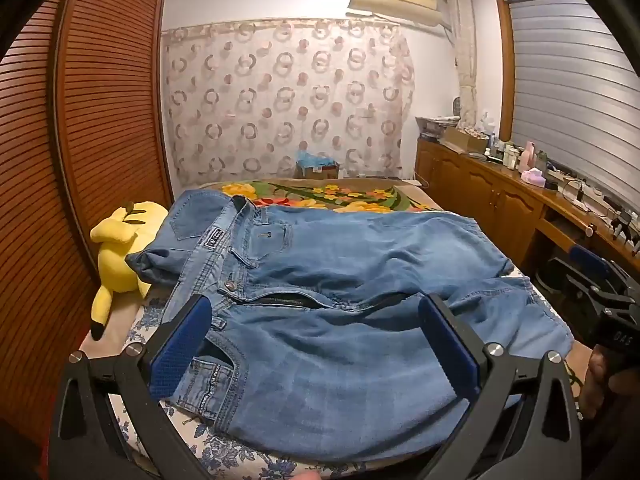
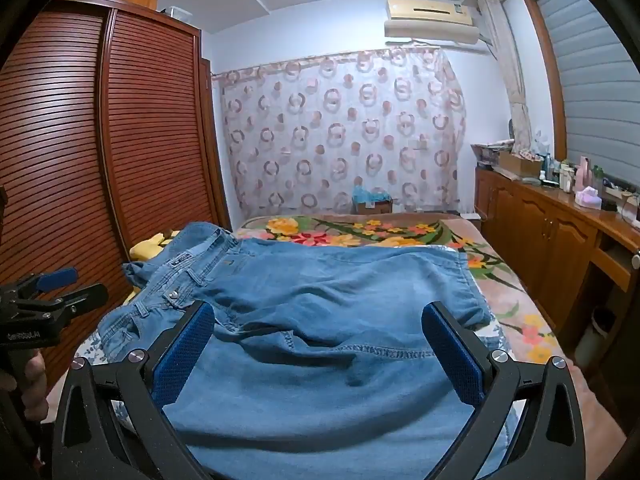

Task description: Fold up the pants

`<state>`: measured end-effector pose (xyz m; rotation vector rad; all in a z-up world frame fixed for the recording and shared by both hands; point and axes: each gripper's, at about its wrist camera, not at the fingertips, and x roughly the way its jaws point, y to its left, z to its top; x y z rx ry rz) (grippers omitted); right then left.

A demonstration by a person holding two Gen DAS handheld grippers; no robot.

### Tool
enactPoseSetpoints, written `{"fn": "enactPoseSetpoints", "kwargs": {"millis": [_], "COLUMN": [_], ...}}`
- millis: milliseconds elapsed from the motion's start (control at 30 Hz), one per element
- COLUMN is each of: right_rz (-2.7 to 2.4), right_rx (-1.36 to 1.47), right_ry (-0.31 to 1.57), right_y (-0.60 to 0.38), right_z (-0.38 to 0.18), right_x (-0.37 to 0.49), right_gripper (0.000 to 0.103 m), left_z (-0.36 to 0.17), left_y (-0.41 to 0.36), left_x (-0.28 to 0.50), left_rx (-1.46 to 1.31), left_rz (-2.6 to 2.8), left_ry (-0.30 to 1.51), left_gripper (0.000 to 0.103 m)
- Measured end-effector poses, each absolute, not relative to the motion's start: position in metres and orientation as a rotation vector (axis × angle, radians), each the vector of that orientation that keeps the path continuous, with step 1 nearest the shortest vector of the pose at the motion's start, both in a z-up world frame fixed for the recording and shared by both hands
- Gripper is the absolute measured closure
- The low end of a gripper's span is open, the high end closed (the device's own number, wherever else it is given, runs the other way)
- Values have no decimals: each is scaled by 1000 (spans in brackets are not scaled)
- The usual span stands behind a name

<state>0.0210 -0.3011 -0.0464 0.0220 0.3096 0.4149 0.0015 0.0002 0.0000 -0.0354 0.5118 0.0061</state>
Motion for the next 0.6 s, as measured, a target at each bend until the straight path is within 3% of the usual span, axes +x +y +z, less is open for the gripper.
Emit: {"fn": "enactPoseSetpoints", "kwargs": {"millis": [600], "right_rz": [413], "right_rx": [11], "right_ry": [309], "right_y": [-298], "right_z": [-49], "right_x": [17], "right_gripper": [0], "left_z": [0], "left_y": [-2], "left_x": [0], "left_rx": [-18], "left_rz": [5], "left_ry": [490], "left_gripper": [0]}}
